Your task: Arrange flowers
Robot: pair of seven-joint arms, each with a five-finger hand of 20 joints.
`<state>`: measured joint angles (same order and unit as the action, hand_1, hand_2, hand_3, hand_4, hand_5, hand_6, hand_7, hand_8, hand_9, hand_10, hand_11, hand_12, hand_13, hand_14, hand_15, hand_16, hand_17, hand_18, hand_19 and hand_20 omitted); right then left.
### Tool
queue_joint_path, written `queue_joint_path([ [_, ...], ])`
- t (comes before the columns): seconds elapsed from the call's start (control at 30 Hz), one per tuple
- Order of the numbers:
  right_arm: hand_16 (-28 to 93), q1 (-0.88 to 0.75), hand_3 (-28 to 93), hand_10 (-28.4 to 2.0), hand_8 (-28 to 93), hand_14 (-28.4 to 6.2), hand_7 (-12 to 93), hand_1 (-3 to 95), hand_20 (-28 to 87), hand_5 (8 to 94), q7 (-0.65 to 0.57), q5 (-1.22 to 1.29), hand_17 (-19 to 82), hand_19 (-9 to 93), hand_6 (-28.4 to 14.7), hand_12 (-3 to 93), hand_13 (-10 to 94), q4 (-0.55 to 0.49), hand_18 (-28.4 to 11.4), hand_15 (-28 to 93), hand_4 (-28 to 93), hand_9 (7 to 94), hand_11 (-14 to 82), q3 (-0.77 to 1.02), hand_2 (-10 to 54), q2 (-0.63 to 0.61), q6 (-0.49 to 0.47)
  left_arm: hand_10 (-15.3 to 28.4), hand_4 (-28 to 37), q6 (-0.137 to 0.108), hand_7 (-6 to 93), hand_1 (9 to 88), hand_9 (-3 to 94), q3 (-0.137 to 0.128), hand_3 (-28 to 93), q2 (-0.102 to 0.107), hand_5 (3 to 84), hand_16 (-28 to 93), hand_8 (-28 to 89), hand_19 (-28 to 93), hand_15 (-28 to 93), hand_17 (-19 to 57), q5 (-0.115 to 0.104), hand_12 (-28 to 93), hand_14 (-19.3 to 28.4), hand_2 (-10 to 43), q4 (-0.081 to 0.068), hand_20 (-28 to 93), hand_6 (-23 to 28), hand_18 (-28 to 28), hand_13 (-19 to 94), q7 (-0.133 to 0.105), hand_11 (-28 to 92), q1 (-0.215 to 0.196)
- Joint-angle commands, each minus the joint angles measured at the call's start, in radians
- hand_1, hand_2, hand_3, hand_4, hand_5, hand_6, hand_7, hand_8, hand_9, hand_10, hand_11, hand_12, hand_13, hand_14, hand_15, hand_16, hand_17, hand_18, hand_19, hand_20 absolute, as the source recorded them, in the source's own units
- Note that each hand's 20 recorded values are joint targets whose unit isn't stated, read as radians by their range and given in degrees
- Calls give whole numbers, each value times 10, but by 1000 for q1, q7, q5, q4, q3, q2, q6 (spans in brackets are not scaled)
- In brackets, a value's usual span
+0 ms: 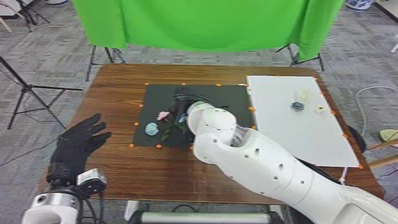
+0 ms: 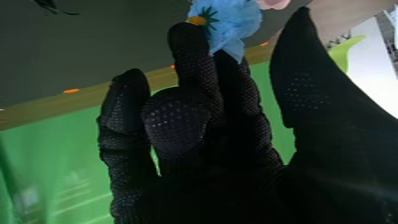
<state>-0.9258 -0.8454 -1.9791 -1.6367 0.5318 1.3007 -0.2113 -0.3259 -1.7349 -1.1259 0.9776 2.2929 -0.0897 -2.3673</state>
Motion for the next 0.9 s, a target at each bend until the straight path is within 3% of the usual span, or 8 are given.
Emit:
queue_joint_path([
  [0.03,102,4,903,-172,-123,-80,295,419,251,628,-3,-36,336,932,-71,206,749,9,-242,862,-277,682,374,-22,-95,5,26,180,-176,-11,143,242,307,6,845,-5,387,-128,-99,647,567,-70,2,48,235,60,5,-16,110,225,242,2,328,-16],
  [0.17,120,28,895,-126,-29,-64,310,511,249,695,0,-53,364,932,-66,298,792,22,-242,834,-282,793,213,-66,-75,-5,97,179,-176,-7,144,242,307,6,847,-4,387,-128,-99,646,568,-70,3,48,233,59,2,-13,110,225,241,2,328,-13],
  [0.33,138,52,877,-107,-8,-48,299,573,254,750,-9,-64,383,932,-40,306,822,30,-232,819,-282,850,181,-103,-55,-16,138,178,-177,-8,147,241,306,8,848,-4,386,-128,-99,645,569,-70,1,49,232,58,3,-10,109,224,240,0,330,-14],
  [0.47,144,65,852,-100,1,-42,318,588,261,751,-20,-72,389,932,-30,327,828,37,-229,818,-282,864,166,-126,-82,-25,165,179,-178,-6,147,242,306,7,849,-5,386,-127,-100,644,569,-69,4,49,232,57,2,-7,110,224,240,1,331,-15],
  [0.73,143,81,818,-96,-35,-37,416,562,271,681,-35,-75,386,932,-39,354,799,40,-220,839,-283,788,328,-149,-95,-32,192,179,-180,-8,146,242,309,11,849,-3,388,-127,-100,643,571,-69,3,50,235,55,1,-4,111,224,242,0,333,-14],
  [0.9,137,70,799,-115,-40,-43,422,508,278,652,-28,-67,379,932,-53,332,778,31,-220,849,-283,721,427,-134,-95,-26,193,178,-180,-4,146,242,309,10,850,-5,387,-127,-99,642,570,-69,8,50,234,54,1,-2,110,224,243,6,332,-10],
])
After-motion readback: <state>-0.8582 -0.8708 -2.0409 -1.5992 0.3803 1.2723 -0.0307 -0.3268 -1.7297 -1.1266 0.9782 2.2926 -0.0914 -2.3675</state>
